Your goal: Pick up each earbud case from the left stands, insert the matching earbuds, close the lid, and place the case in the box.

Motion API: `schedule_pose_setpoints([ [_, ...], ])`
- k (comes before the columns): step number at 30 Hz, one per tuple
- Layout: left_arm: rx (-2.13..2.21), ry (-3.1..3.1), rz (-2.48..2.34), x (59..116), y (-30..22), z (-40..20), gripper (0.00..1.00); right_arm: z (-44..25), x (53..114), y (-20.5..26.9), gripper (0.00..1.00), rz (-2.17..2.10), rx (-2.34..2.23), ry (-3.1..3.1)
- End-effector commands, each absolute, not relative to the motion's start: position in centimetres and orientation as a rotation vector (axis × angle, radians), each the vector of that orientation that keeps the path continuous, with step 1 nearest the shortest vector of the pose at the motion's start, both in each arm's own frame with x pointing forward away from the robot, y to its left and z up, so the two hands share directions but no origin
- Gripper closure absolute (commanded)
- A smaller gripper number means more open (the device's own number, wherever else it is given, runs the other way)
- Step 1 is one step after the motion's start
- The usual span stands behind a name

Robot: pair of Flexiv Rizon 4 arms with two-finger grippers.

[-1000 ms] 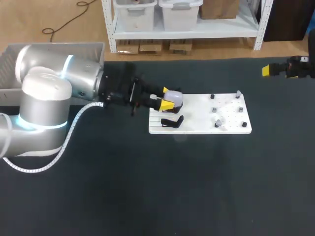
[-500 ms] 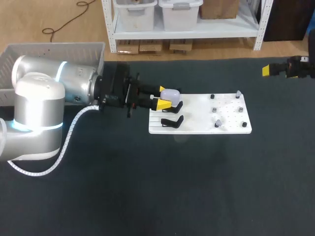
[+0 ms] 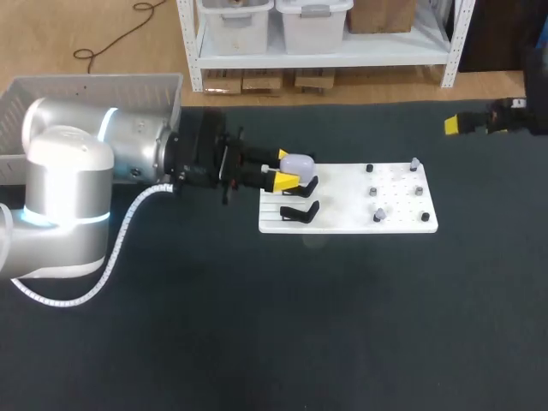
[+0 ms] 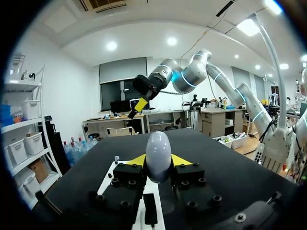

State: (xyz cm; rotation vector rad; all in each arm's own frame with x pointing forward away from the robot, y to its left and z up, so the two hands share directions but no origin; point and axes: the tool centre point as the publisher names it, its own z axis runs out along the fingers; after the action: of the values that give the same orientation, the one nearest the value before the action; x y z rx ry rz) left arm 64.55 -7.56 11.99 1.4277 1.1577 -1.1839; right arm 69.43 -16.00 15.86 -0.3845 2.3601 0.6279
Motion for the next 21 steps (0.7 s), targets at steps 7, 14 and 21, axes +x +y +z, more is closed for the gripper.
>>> schedule_pose_setpoints([
  [7,1.369,1.145,-1.22,63.6,-8.6,11.7,1.0,18.2,67.0,-13.1,0.0,0.693,-0.553,2.35],
  [14,1.363,1.144,-1.234,63.7,-9.1,11.4,1.0,19.0,64.9,-10.7,0.0,0.715,-0.675,2.364],
  [21,1.375,1.166,-1.218,63.6,-8.9,11.2,1.0,19.0,63.4,-8.2,0.0,0.736,-0.773,2.376],
])
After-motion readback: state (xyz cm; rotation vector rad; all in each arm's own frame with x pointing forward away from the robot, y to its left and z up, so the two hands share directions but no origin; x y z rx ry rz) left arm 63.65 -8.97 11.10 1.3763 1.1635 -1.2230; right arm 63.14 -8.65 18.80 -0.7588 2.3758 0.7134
